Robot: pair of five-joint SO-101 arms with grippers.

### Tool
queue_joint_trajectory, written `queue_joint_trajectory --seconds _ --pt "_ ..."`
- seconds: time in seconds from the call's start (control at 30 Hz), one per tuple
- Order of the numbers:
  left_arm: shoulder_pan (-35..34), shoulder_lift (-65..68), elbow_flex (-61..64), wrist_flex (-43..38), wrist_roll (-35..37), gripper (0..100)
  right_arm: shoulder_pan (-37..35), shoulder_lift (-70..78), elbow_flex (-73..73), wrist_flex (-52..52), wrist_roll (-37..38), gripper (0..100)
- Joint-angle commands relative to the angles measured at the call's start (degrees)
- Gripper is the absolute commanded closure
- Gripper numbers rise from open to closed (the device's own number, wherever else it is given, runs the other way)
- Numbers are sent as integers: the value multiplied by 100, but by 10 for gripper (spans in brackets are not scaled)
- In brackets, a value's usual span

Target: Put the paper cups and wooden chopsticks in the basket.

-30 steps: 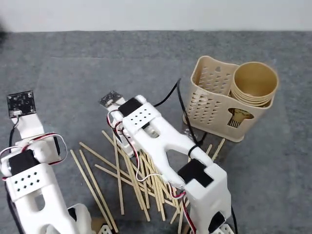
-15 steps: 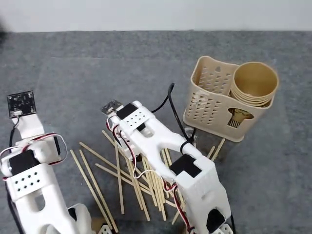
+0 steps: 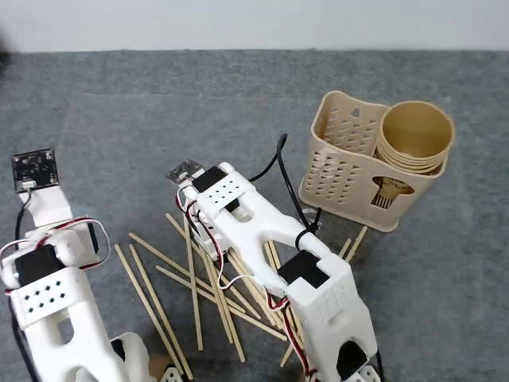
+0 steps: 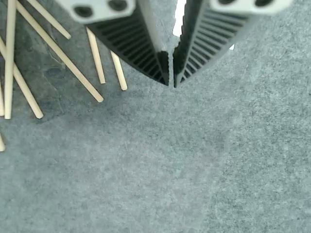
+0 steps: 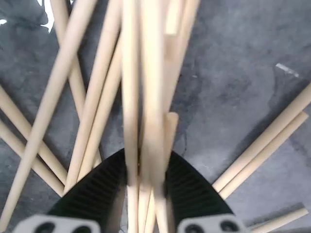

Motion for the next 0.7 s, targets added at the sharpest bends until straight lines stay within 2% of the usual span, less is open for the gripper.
queue_joint_trajectory --seconds 0.0,0.2,0.37,0.67 --pt "-9 -202 -48 -114 -26 985 -22 -84 -176 -48 -9 991" --pt "-9 -202 -48 -114 -26 985 189 -690 -176 -4 18 991" --pt "-9 -202 -48 -114 -26 985 382 -1464 -176 -13 316 991" --pt "-9 -202 -48 -114 -26 985 400 -2062 -185 -145 281 991"
